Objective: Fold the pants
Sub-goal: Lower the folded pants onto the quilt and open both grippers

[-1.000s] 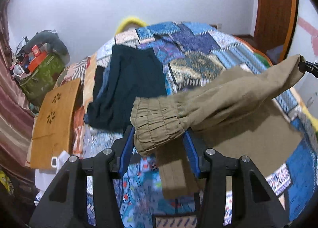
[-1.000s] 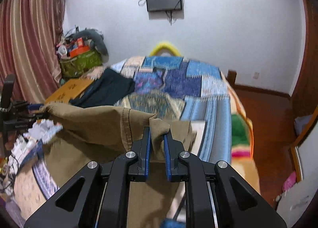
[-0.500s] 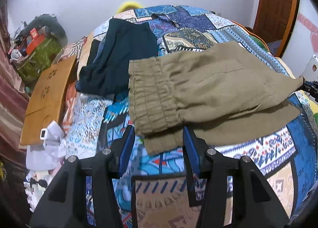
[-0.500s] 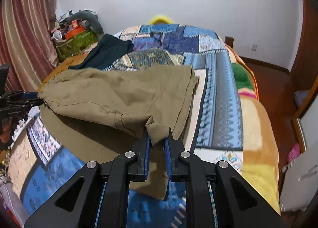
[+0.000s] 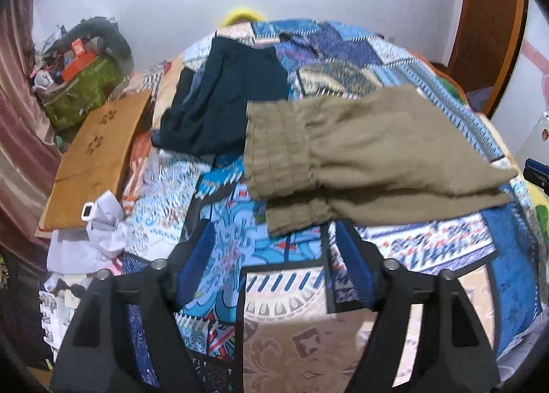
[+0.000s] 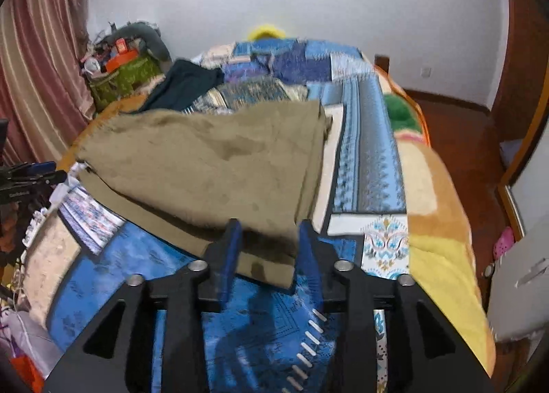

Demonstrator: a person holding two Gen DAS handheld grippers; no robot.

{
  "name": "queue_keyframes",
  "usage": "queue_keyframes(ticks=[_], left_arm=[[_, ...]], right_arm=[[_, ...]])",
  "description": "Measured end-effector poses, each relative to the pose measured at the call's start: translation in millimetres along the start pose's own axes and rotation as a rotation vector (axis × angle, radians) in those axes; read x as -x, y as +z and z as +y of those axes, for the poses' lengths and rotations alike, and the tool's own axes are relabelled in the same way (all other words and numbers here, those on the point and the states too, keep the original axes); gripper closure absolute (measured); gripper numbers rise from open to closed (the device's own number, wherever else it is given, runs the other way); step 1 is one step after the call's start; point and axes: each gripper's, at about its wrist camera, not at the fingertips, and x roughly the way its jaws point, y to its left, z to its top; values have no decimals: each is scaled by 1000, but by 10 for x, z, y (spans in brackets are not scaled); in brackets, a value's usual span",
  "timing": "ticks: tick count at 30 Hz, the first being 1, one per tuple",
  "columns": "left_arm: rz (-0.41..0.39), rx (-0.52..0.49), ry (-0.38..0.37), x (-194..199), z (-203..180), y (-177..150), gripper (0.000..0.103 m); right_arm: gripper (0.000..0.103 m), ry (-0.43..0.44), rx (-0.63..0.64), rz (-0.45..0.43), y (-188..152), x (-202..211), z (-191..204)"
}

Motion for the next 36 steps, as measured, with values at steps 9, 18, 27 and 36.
queue_keyframes(ticks=[9,18,27,36], left_arm=[[-85,-184,47,110,-468,237,8],[-7,-376,88,-376,-876,206,7],[-27,-282,-9,-312,-785,559,8],[0,-302,-64,-367,-853,519,10]], right_arm=[[47,90,211,-39,225,-38,606],[47,164,296,43,220,-473,946],[47,177,354,77,292,-753,1123],[93,213,311,5,470,-712,1085]])
